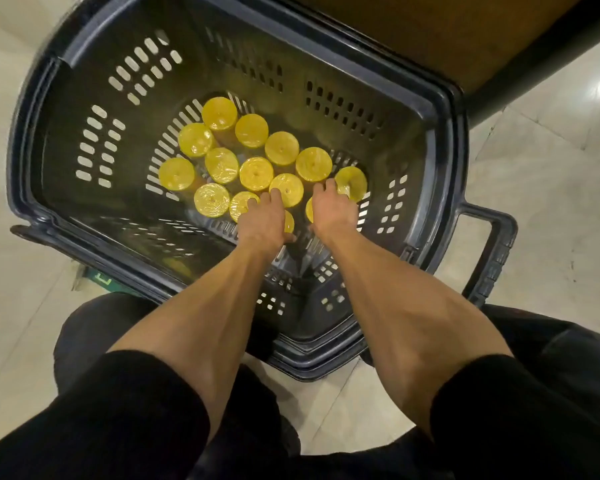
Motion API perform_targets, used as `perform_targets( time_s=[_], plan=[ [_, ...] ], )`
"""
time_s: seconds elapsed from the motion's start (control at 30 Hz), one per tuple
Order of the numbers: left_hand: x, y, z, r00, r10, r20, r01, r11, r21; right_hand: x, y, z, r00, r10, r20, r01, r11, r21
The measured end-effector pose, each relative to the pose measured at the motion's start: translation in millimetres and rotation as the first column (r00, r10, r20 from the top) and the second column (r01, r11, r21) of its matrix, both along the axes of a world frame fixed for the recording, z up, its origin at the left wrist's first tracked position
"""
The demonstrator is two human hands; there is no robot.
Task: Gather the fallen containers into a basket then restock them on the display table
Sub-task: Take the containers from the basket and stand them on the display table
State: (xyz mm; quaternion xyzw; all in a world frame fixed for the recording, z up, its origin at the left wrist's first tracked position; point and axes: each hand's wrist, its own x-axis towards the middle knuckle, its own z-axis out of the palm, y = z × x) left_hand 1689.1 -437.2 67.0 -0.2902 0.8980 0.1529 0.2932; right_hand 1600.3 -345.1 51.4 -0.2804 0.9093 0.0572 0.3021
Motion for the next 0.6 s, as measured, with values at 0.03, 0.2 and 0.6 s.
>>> perform_targets(
  time_s=[0.03, 0.2, 0.6],
  plan=[
    [0.7, 1.8, -1.0, 1.0, 0.009, 0.0, -0.009, 1.0, -0.008, -0.7, 0.2, -0.6, 1.0, -0.001, 0.013, 0.001, 1.0, 0.003],
    [2.3, 7.8, -7.2, 1.0, 0.03, 0.004, -0.03, 1.0, 0.002, -8.2, 2.4, -1.1, 0.999, 0.016, 0.051, -0.017, 1.0, 0.011],
    [4.4, 1.7, -0.5, 0.991, 0.121, -0.061, -0.113, 0.987, 0.112, -11.8, 5.5, 11.2, 0.997, -0.027, 0.066, 0.031, 0.998, -0.059]
  ],
)
